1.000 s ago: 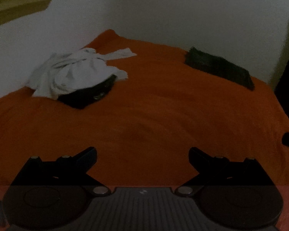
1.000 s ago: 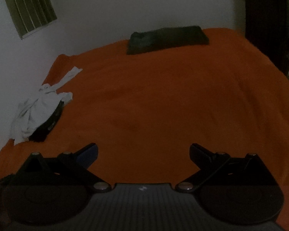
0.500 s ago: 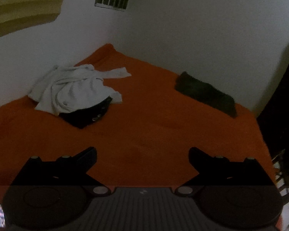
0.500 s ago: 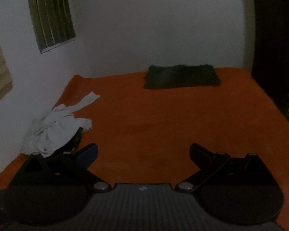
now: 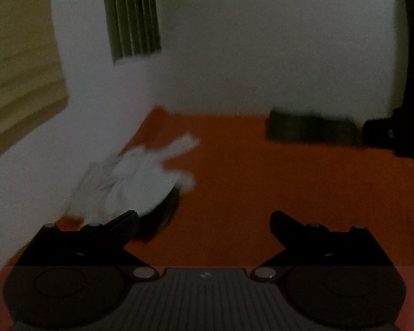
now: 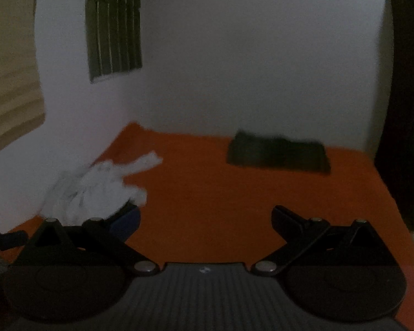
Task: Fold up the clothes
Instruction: 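Move both grippers toward the crumpled white shirt and grasp it with the left gripper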
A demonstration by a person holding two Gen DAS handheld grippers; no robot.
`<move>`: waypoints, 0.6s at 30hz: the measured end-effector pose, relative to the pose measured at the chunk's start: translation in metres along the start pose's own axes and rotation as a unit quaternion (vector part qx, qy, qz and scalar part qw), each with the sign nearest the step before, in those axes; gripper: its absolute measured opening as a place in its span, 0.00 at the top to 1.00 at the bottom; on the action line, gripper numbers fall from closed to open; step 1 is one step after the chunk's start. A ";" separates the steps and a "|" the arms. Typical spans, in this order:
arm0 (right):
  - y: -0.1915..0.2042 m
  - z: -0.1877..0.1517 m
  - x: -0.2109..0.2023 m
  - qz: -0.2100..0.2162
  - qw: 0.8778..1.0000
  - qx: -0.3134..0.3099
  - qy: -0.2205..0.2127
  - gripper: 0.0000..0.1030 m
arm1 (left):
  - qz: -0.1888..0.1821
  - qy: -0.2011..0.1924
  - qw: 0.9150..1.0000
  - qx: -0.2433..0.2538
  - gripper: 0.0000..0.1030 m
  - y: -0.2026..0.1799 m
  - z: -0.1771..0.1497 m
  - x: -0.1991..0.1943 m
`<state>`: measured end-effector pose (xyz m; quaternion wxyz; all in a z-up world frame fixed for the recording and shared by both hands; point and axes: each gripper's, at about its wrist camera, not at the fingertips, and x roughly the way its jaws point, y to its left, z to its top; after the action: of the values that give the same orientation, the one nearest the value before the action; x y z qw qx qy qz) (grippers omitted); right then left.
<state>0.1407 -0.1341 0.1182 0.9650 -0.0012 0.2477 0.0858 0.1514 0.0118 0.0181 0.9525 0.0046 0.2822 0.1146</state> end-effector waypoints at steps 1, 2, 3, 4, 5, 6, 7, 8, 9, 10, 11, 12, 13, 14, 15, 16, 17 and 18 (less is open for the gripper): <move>-0.006 0.000 0.022 -0.002 1.000 0.015 -0.011 0.00 | 0.000 -0.013 1.000 -0.021 0.00 0.000 0.005 0.022; -0.015 0.000 0.047 -0.002 0.999 0.037 -0.016 0.00 | -0.002 -0.022 0.999 -0.045 0.00 0.001 0.010 0.047; -0.027 0.001 0.075 0.000 0.998 0.060 -0.025 0.00 | -0.009 -0.026 0.998 -0.061 0.00 0.004 0.016 0.073; -0.041 0.003 0.105 0.003 0.996 0.075 -0.038 0.00 | -0.016 -0.028 0.998 -0.060 0.00 0.006 0.023 0.102; -0.053 0.006 0.131 0.004 0.995 0.077 -0.056 0.00 | -0.022 -0.031 0.998 -0.059 0.00 0.008 0.029 0.131; -0.064 0.009 0.159 0.004 0.995 0.072 -0.073 0.00 | -0.022 -0.036 0.998 -0.049 0.00 0.012 0.033 0.154; -0.071 0.010 0.188 0.005 0.995 0.061 -0.084 0.00 | -0.023 -0.041 0.998 -0.037 0.00 0.019 0.034 0.175; -0.071 0.012 0.215 0.010 0.995 0.050 -0.086 0.00 | -0.024 -0.045 0.998 -0.024 0.00 0.027 0.036 0.196; -0.072 0.012 0.240 0.021 0.995 0.043 -0.086 0.00 | -0.023 -0.051 0.998 -0.012 0.00 0.036 0.031 0.206; -0.074 0.008 0.259 0.035 0.995 0.041 -0.082 0.00 | -0.021 -0.055 0.998 -0.001 0.00 0.045 0.027 0.216; -0.075 0.003 0.270 0.044 0.995 0.041 -0.077 0.00 | -0.016 -0.053 0.998 0.007 0.00 0.052 0.022 0.221; -0.077 -0.002 0.281 0.051 0.995 0.039 -0.070 0.00 | -0.009 -0.041 0.999 0.017 0.00 0.057 0.019 0.226; -0.077 -0.007 0.288 0.057 0.996 0.034 -0.058 0.00 | -0.003 -0.017 1.000 0.025 0.00 0.061 0.018 0.232; -0.077 -0.009 0.294 0.063 0.997 0.030 -0.041 0.00 | 0.000 0.009 1.000 0.029 0.00 0.064 0.019 0.236; -0.078 -0.007 0.297 0.067 0.997 0.031 -0.024 0.00 | 0.002 0.026 0.999 0.021 0.00 0.066 0.022 0.240; -0.080 -0.002 0.298 0.072 0.997 0.037 -0.010 0.00 | 0.002 0.037 0.999 0.010 0.00 0.067 0.026 0.243; -0.081 0.002 0.299 0.075 0.996 0.042 -0.002 0.00 | 0.003 0.046 0.999 0.003 0.00 0.066 0.032 0.245; -0.080 0.007 0.301 0.073 0.996 0.046 -0.002 0.00 | 0.002 0.052 0.999 -0.001 0.00 0.063 0.038 0.246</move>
<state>0.4172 -0.1632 -0.0228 0.9556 0.0617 0.2492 0.1443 0.3589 0.1299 -0.0774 0.9364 -0.0017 0.3308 0.1170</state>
